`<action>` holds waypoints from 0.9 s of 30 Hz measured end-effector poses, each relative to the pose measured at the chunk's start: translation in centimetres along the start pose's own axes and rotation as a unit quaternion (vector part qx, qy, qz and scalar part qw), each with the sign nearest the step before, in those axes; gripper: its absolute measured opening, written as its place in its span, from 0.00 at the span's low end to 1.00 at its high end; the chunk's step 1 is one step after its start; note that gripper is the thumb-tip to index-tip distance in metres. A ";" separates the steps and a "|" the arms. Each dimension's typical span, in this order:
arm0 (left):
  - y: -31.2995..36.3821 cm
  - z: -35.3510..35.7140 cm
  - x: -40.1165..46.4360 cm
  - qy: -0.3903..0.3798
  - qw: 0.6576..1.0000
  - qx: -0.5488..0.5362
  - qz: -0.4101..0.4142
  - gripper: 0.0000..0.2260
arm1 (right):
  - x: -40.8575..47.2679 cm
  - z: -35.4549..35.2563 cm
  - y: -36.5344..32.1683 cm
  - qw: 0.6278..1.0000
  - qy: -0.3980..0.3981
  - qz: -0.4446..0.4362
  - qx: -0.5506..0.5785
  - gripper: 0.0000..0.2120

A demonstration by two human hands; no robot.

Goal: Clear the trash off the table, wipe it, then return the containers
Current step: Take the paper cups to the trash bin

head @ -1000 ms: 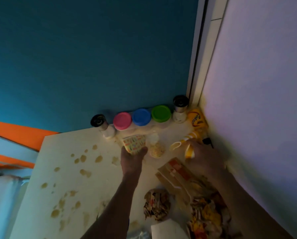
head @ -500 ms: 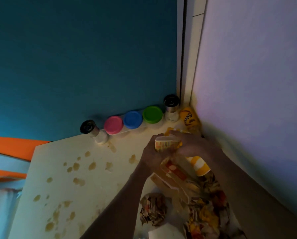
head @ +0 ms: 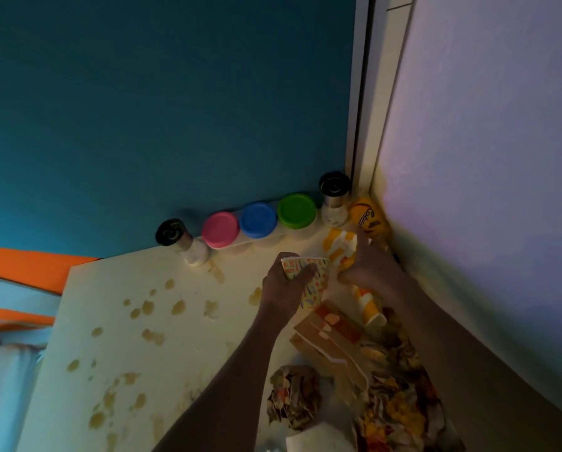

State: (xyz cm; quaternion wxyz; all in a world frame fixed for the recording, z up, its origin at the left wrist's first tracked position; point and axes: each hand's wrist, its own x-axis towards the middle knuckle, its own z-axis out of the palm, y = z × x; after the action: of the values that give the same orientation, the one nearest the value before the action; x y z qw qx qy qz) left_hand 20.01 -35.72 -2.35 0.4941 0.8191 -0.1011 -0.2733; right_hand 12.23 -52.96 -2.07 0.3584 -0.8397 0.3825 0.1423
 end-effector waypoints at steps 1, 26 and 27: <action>-0.1 -0.3 -0.1 0.002 1.000 0.000 -0.001 0.08 | 0.1 0.1 -0.1 1.000 0.018 0.003 0.004 0.52; 1.4 -6.7 -12.7 0.066 0.992 0.058 0.094 0.10 | -13.9 -1.5 -3.6 0.973 0.196 -0.103 0.065 0.22; 1.5 -7.1 -13.5 0.073 0.991 0.058 0.101 0.11 | -15.0 -1.4 -3.8 0.972 0.198 -0.110 0.069 0.22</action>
State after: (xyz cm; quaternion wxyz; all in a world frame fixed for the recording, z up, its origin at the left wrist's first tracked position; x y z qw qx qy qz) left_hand 12.85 -25.26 6.24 0.4771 0.8496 -0.1627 -0.1552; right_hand 4.99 -44.19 8.50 0.3459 -0.8612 0.3604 -0.0938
